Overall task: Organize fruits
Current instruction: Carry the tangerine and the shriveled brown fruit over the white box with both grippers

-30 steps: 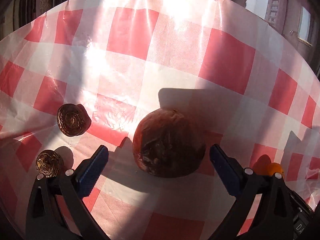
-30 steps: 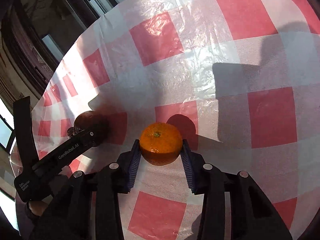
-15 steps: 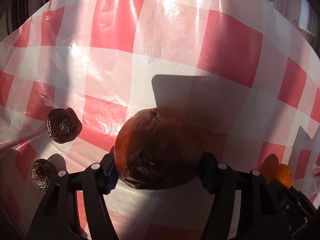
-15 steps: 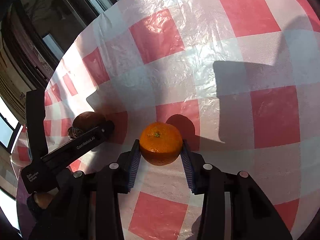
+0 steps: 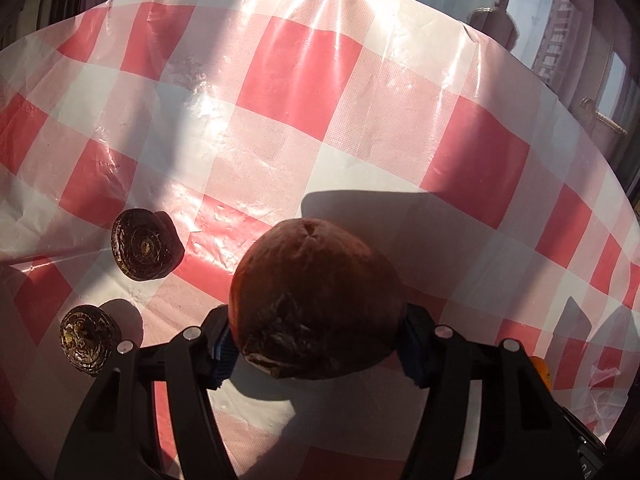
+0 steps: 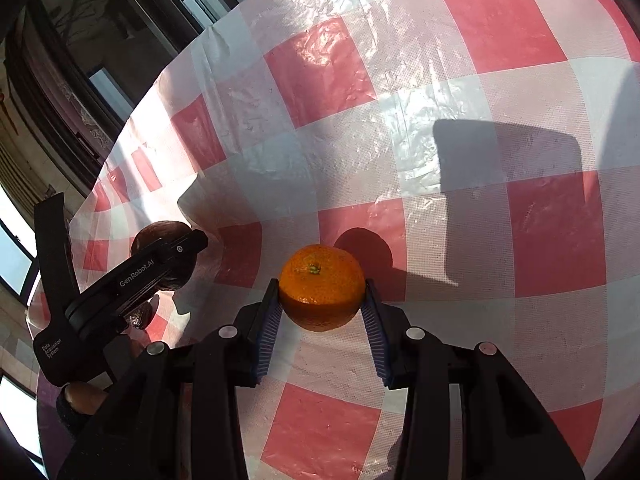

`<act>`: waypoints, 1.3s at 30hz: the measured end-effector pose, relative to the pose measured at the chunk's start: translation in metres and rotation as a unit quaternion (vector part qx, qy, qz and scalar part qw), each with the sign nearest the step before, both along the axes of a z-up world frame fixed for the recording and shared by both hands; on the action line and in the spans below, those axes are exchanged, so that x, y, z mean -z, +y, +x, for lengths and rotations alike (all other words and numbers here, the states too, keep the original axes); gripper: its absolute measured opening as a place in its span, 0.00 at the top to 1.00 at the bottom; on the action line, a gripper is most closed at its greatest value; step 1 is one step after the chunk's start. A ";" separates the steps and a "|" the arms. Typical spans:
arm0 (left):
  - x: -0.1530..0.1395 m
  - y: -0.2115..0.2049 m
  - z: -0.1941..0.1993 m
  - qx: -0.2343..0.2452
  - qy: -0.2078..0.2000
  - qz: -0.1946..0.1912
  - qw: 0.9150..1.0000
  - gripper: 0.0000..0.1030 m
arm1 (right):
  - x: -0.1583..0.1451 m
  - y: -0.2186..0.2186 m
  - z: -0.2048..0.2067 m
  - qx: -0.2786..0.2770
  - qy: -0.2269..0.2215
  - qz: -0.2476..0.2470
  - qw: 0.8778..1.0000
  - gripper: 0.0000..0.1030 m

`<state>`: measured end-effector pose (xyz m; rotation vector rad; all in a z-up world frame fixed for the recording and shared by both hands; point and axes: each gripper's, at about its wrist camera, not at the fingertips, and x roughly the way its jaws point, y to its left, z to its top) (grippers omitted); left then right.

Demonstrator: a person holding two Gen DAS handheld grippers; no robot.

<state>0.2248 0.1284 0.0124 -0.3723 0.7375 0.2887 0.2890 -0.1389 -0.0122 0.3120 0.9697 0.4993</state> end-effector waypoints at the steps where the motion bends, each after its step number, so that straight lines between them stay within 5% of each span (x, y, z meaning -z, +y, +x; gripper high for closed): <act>1: 0.000 0.002 0.000 -0.001 -0.002 0.000 1.000 0.38 | 0.000 0.000 0.001 0.000 0.001 -0.001 1.000 0.61; 9: -0.006 0.001 -0.020 -0.033 -0.014 0.014 0.999 0.38 | 0.000 0.000 -0.002 0.004 0.004 -0.003 1.000 0.61; 19: -0.044 -0.057 -0.138 0.004 -0.026 0.014 1.000 0.38 | -0.009 -0.002 -0.018 0.025 -0.015 -0.024 0.999 0.61; 30: -0.044 -0.107 -0.226 0.083 -0.004 0.034 0.996 0.38 | -0.025 0.002 -0.147 0.010 -0.013 -0.086 0.996 0.61; 39: -0.099 -0.093 -0.279 0.118 -0.026 0.035 0.992 0.38 | -0.041 0.000 -0.223 -0.008 -0.010 -0.086 0.996 0.61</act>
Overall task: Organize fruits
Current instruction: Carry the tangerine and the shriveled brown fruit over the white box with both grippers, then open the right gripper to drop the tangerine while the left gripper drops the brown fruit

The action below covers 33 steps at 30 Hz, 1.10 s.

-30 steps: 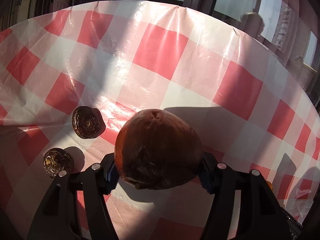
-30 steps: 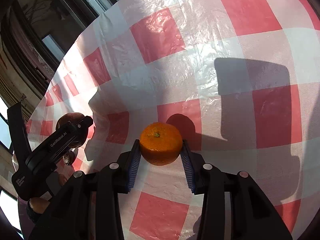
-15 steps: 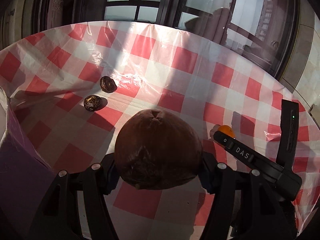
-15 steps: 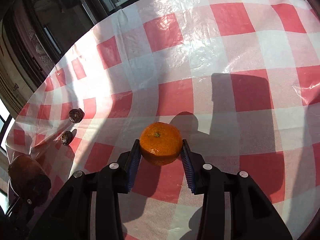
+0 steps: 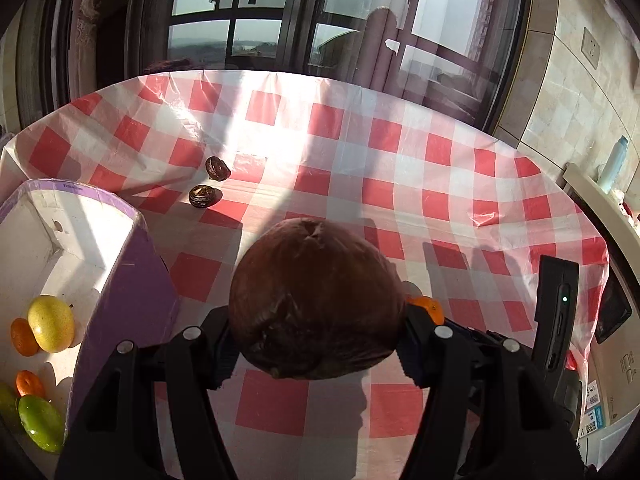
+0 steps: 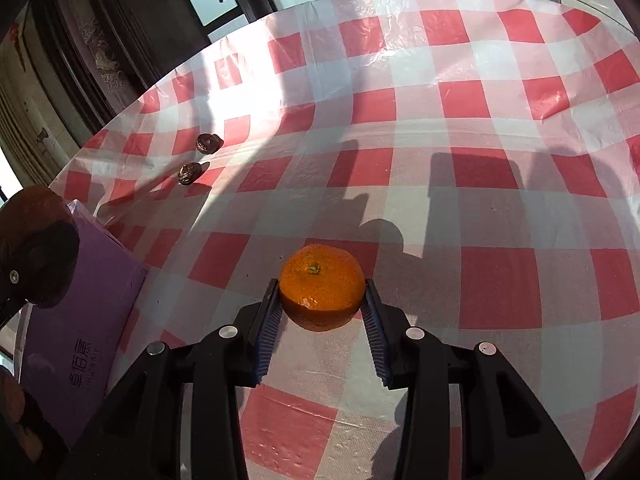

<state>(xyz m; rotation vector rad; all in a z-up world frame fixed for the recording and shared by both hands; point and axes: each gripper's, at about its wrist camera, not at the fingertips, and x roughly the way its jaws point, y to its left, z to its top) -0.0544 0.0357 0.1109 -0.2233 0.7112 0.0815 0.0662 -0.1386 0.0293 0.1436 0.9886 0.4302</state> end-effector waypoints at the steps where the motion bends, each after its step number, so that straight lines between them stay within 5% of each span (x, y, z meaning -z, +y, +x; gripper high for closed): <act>1: -0.006 0.005 -0.005 0.001 -0.001 0.000 1.000 0.38 | -0.004 0.000 -0.005 -0.002 0.001 0.004 1.000 0.61; 9: -0.051 0.060 -0.033 0.002 0.009 0.010 1.000 0.38 | -0.068 0.046 -0.049 -0.083 -0.043 0.005 0.996 0.61; 18: -0.074 0.150 -0.058 -0.034 0.036 0.056 0.997 0.38 | -0.121 0.158 -0.102 -0.229 -0.092 0.004 0.969 0.61; 23: -0.052 0.196 -0.048 -0.033 0.103 0.074 0.991 0.38 | -0.123 0.231 -0.131 -0.322 -0.097 -0.033 0.941 0.61; 33: 0.022 0.269 0.000 -0.044 0.229 0.069 0.970 0.38 | -0.062 0.328 -0.152 -0.433 -0.039 -0.229 0.871 0.61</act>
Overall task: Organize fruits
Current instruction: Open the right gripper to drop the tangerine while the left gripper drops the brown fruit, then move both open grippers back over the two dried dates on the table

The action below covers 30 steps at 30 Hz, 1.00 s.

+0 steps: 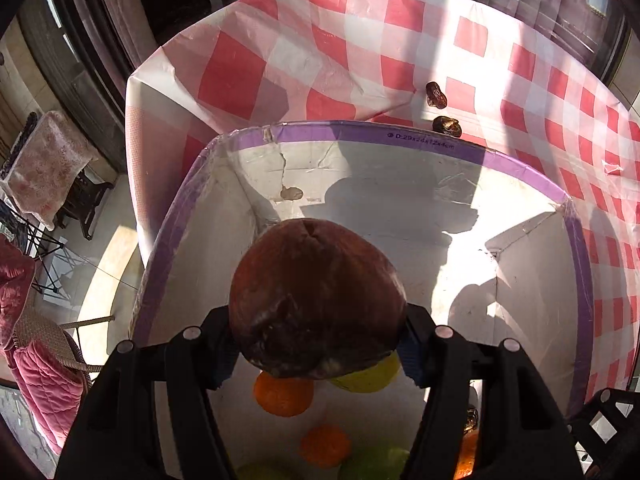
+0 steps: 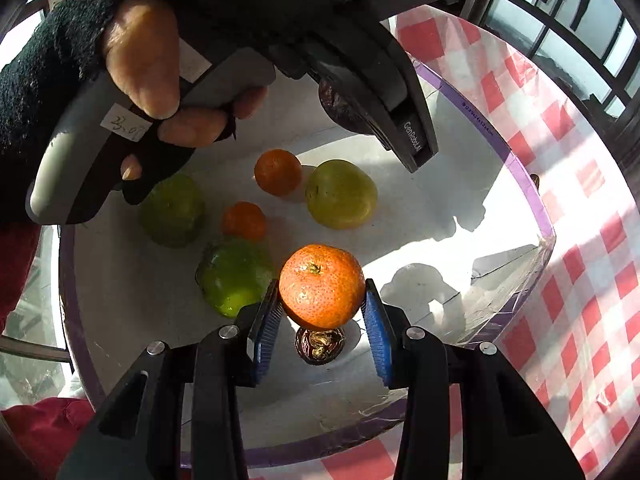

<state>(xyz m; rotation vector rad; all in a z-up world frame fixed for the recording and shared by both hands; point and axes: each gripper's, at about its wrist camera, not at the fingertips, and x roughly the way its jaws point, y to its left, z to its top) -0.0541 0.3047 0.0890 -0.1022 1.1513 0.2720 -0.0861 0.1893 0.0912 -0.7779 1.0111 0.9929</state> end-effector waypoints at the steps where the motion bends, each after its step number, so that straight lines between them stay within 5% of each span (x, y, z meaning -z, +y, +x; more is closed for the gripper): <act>1: 0.007 0.005 0.005 -0.004 0.011 -0.004 1.000 0.38 | 0.008 0.006 -0.001 -0.008 -0.001 -0.022 1.000 0.61; 7: 0.040 0.013 0.027 0.006 0.054 -0.007 0.998 0.38 | 0.046 0.029 -0.003 -0.034 -0.039 -0.146 0.988 0.61; 15: 0.064 0.010 0.036 0.015 0.088 0.000 0.996 0.38 | 0.060 0.028 0.009 -0.028 -0.008 -0.166 0.986 0.61; 25: 0.064 0.012 0.033 0.011 0.087 -0.013 0.996 0.32 | 0.039 0.010 0.019 -0.024 -0.005 -0.089 0.996 0.30; 27: 0.056 0.013 0.031 0.012 0.074 -0.018 0.997 0.21 | 0.022 -0.003 0.015 -0.028 -0.010 -0.045 0.999 0.30; 30: 0.030 0.007 0.026 -0.007 0.039 0.038 0.998 0.16 | -0.018 -0.037 0.020 -0.021 -0.008 0.062 0.998 0.28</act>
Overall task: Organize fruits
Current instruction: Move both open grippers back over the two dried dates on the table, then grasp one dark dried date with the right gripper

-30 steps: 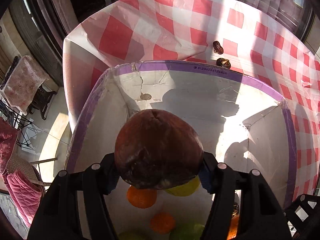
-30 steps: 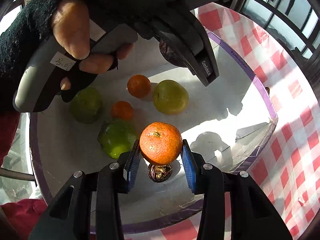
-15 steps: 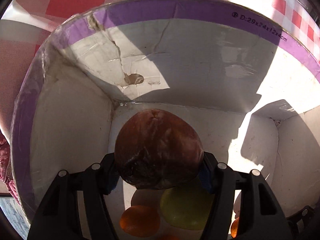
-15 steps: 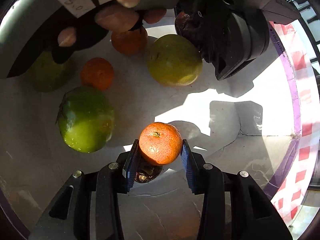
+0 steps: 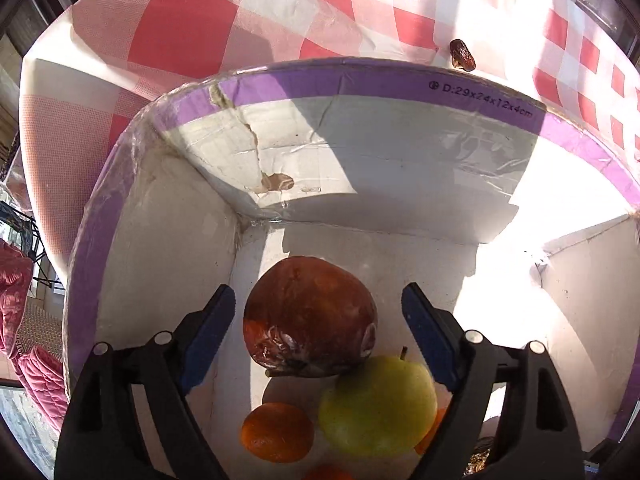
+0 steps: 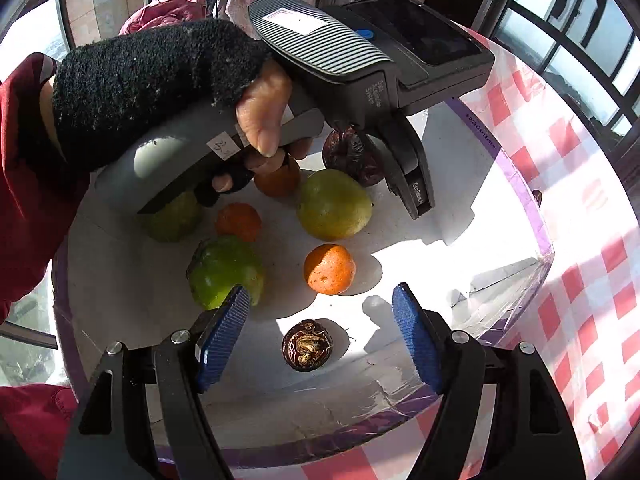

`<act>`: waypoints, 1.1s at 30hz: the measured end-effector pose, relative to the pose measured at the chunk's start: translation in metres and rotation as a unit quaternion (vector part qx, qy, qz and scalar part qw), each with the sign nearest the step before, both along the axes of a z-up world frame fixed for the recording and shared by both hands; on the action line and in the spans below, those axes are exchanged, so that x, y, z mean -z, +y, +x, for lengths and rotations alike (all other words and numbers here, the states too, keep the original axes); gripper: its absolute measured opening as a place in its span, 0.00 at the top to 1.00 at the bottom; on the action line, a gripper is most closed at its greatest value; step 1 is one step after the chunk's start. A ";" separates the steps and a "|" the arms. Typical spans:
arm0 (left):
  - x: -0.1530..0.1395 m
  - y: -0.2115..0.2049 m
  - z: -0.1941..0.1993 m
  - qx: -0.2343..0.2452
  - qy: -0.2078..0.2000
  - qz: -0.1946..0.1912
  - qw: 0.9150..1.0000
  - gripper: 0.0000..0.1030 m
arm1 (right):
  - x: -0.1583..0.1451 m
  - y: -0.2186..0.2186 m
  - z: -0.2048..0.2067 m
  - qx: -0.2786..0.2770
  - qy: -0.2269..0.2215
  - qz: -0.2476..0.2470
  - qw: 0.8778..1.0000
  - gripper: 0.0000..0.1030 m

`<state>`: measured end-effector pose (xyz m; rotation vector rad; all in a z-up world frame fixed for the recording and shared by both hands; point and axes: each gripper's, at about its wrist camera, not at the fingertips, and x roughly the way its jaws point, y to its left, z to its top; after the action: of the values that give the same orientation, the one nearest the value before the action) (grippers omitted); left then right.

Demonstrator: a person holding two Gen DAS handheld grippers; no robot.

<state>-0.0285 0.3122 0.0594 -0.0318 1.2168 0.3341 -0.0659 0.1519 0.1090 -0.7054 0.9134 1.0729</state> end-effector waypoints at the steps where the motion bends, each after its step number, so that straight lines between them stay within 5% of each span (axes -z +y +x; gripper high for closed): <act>1: -0.013 -0.004 -0.002 -0.007 -0.018 0.028 0.999 0.15 | -0.015 -0.017 0.005 0.006 0.001 0.042 0.999 0.24; 3: -0.048 -0.018 -0.010 -0.031 -0.083 0.100 0.991 0.14 | -0.044 -0.060 0.023 0.037 -0.013 0.127 0.991 0.16; 6: -0.112 -0.047 -0.028 -0.060 -0.214 0.165 0.961 0.02 | -0.069 -0.124 0.068 0.115 -0.042 0.207 0.971 0.16; 9: -0.166 -0.095 -0.046 -0.061 -0.336 0.160 0.926 0.02 | -0.066 -0.183 0.123 0.216 -0.027 0.246 0.944 0.16; 13: -0.197 -0.167 -0.050 -0.008 -0.408 0.103 0.907 0.02 | -0.040 -0.264 0.173 0.348 0.012 0.264 0.899 0.16; 16: -0.188 -0.224 -0.028 0.034 -0.418 0.056 0.906 0.02 | 0.000 -0.312 0.191 0.425 0.053 0.274 0.861 0.16; 20: -0.127 -0.279 0.017 0.079 -0.385 0.002 0.920 0.02 | 0.065 -0.345 0.187 0.491 0.085 0.251 0.830 0.16; 26: -0.014 -0.285 0.080 0.003 -0.300 0.026 0.954 0.02 | 0.102 -0.376 0.190 0.534 0.100 0.265 0.797 0.15; 31: 0.041 -0.251 0.120 -0.103 -0.209 0.033 0.972 0.02 | 0.100 -0.364 0.205 0.529 0.088 0.272 0.799 0.16; 33: 0.046 -0.236 0.128 -0.121 -0.203 0.017 0.971 0.02 | 0.099 -0.356 0.215 0.520 0.085 0.272 0.805 0.16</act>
<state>0.0992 0.0764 0.0138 -0.2108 0.7997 0.5343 0.1489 -0.2037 0.0105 0.3998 0.8872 0.3366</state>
